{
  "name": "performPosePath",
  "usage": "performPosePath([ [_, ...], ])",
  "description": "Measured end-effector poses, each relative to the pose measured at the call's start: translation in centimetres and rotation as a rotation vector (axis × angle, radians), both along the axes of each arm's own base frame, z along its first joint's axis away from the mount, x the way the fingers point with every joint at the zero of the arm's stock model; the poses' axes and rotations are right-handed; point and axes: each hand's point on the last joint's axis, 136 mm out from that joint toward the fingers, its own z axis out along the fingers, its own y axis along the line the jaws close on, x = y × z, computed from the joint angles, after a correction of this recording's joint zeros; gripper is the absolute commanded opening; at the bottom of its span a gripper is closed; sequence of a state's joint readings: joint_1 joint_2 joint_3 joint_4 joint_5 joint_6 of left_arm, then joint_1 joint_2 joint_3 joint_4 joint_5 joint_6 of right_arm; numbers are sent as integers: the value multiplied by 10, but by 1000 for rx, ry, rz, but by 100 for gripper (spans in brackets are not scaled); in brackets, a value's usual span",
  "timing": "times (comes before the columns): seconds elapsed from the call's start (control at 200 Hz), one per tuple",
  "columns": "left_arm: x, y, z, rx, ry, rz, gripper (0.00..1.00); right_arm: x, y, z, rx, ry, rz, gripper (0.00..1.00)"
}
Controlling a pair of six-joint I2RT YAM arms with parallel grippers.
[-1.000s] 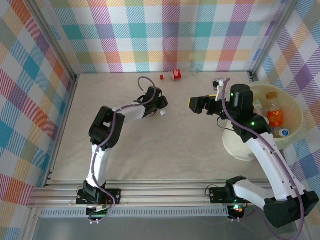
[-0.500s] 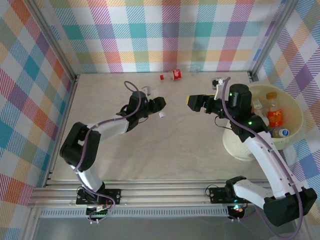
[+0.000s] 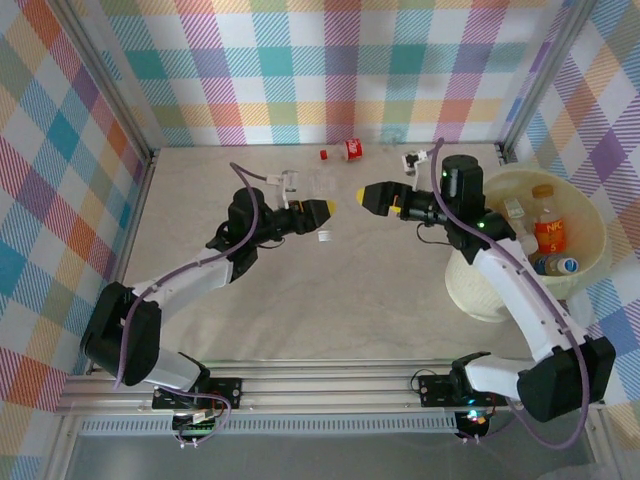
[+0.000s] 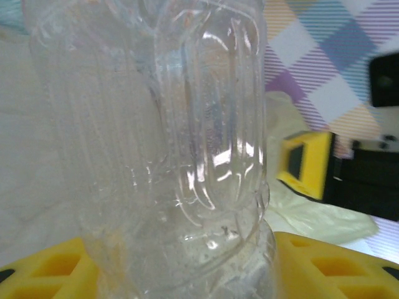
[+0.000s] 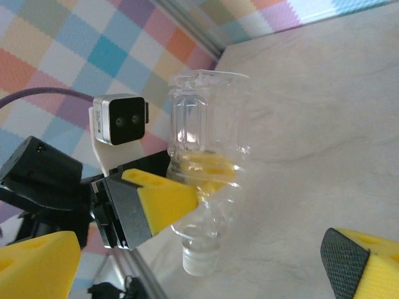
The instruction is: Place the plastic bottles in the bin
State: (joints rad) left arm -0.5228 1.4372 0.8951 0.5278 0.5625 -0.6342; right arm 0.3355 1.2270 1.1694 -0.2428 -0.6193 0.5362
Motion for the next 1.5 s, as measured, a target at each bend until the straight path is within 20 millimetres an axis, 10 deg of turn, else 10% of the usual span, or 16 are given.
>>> performPosePath([
  [0.545,-77,-46,45,-33,-166,-334,51,-18,31,20,82,38,186,96],
  [1.5,-78,-56,51,-29,-178,-352,52,-15,35,18,67,-16,162,47],
])
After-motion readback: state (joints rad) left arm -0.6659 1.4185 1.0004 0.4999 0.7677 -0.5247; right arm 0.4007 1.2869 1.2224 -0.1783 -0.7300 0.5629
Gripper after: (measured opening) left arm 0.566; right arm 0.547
